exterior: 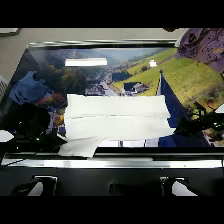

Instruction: Fold the clothes and pants, and hang the long-sleeved shirts on hangers.

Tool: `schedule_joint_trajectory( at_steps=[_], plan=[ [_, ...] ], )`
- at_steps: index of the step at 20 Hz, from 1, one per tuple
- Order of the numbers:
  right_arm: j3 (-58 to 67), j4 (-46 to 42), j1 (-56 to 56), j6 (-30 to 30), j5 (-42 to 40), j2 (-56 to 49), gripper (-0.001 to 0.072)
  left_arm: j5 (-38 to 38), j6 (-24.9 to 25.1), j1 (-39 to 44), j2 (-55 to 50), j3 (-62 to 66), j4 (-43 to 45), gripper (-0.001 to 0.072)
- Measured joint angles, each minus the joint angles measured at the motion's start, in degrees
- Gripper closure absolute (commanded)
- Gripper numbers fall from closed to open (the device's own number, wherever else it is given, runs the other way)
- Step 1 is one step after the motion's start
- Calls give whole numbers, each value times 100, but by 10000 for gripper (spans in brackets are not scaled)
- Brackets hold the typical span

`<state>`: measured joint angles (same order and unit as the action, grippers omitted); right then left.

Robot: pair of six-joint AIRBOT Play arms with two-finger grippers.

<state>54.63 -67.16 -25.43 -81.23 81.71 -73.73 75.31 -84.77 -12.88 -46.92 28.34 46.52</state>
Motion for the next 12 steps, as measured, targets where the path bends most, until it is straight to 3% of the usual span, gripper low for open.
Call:
schedule_joint_trajectory(
  at_steps=[7, 12],
  plan=[
    [542, 354, 348, 179, -890, -4, 690, -533, 114, 243, -1325, 1432, 33, 692],
    [1276, -232, 1117, -107, -1550, -629, 690, -684, 214, 319, -2675, 2723, -68, 692]
  ],
)
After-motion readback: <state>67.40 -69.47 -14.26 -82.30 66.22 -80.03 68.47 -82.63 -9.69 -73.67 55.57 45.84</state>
